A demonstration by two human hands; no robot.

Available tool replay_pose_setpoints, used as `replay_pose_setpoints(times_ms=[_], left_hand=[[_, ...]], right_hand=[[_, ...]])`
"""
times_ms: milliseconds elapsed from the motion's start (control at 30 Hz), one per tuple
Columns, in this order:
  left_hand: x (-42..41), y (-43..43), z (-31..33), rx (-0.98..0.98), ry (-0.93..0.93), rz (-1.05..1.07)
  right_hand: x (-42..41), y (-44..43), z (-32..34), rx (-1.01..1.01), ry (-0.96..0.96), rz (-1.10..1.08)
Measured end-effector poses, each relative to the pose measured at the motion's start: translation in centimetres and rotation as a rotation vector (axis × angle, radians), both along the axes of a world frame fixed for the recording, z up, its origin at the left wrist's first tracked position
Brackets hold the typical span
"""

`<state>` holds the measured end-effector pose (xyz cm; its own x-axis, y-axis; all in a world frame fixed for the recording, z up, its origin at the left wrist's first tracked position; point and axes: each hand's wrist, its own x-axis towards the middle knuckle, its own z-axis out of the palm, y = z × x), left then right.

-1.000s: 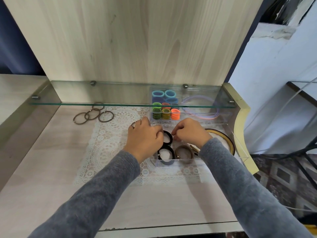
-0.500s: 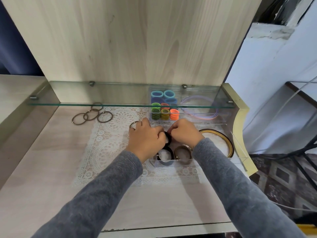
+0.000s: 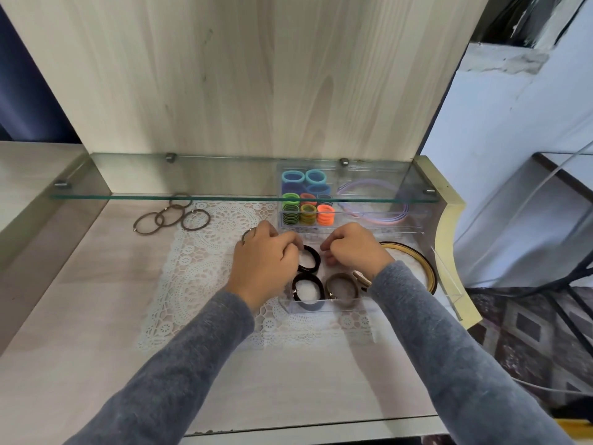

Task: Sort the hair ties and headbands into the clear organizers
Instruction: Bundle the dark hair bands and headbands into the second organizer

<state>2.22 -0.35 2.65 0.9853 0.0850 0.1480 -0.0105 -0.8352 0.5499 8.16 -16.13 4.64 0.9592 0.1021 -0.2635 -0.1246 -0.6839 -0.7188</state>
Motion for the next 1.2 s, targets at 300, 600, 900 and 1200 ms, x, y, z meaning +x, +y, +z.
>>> replay_pose_setpoints(times_ms=[300,600,900,1200], left_hand=[[-0.1,0.8,-1.3,-0.045,-0.228,-0.013],[-0.2,0.8,-1.8,0.004,-0.261,-0.038],[-0.1,0.8,-2.3,0.057,-0.260,-0.063],[-0.3,1.0,-2.4,0.018,-0.280,-0.054]], right_hand=[[-0.1,0.4,-0.1,0.024,-0.017,0.027],[-0.1,0.3,0.0,0.015,-0.020,0.005],[-0.3,0.7,0.4,0.027,-0.002,-0.007],[-0.4,0.5,0.1,-0.002,-0.028,-0.055]])
